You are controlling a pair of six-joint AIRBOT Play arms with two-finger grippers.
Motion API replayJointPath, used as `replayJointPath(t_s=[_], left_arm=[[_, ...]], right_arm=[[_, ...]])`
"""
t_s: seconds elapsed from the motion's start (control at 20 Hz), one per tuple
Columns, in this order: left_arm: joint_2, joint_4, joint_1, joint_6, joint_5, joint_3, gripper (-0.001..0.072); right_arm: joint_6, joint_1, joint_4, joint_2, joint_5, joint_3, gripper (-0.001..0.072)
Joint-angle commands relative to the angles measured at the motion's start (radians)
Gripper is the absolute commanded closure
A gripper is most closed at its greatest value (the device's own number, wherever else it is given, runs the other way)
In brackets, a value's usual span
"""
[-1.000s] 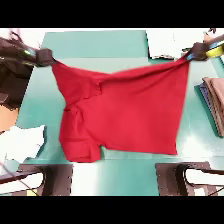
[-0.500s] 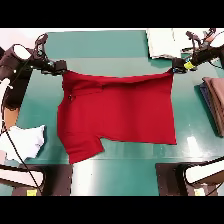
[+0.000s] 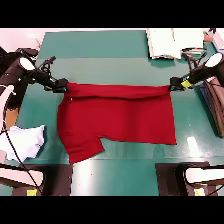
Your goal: Fold the shirts.
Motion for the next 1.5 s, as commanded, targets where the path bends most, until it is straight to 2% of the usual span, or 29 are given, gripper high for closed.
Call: replayJointPath(t_s=[0.0, 0.05, 0.25, 0.4, 0.5, 0.65, 0.8, 1.1, 1.2, 1.25, 1.3, 1.35, 1.45], left_arm=[[0.003, 0.01, 0.001, -0.01, -0.022, -0.039, 0.0324], [0.011, 0.016, 0.004, -0.03, -0.041, -0.039, 0.0181], [0.148, 0.077, 0.008, -0.04, -0.175, -0.075, 0.0181], [0.393, 0.206, 0.008, -0.076, -0.165, -0.316, 0.0181], [0.543, 0.238, 0.008, -0.085, -0.165, -0.511, 0.0181], [0.712, 0.202, 0.008, -0.137, -0.172, -0.753, 0.018], [0.76, 0.128, 0.008, -0.162, -0.14, -0.897, 0.018], [0.76, -0.079, 0.008, -0.158, 0.027, -1.004, 0.018], [0.76, -0.146, 0.008, -0.143, 0.052, -1.007, 0.0182], [0.76, -0.169, 0.008, -0.128, 0.051, -1.003, 0.0316], [0.76, -0.183, 0.008, -0.101, 0.047, -0.993, 0.0601], [0.76, -0.182, 0.008, -0.093, 0.034, -0.976, 0.0682], [0.76, -0.171, 0.008, -0.079, -0.017, -0.921, 0.0683]], right_arm=[[-0.002, 0.028, 0.002, 0.024, -0.065, -0.078, 0.0357], [0.005, 0.027, 0.003, 0.024, -0.064, -0.067, 0.0305], [0.012, 0.027, 0.02, 0.098, 0.032, -0.029, 0.0305], [0.013, 0.028, 0.023, 0.266, 0.068, -0.129, 0.0306], [0.013, 0.027, 0.045, 0.38, 0.062, -0.212, 0.0306], [0.013, 0.027, 0.056, 0.514, 0.034, -0.309, 0.0306], [0.013, 0.027, 0.056, 0.579, 0.031, -0.336, 0.0307], [0.013, 0.027, 0.108, 0.622, 0.029, -0.336, 0.0309], [0.013, 0.027, 0.126, 0.622, 0.029, -0.336, 0.0337], [0.013, 0.027, 0.132, 0.622, 0.029, -0.336, 0.0337], [0.013, 0.027, 0.126, 0.622, 0.033, -0.336, 0.0336], [0.012, 0.027, 0.114, 0.622, 0.047, -0.336, 0.0337], [0.013, 0.027, 0.035, 0.622, 0.097, -0.338, 0.0344]])
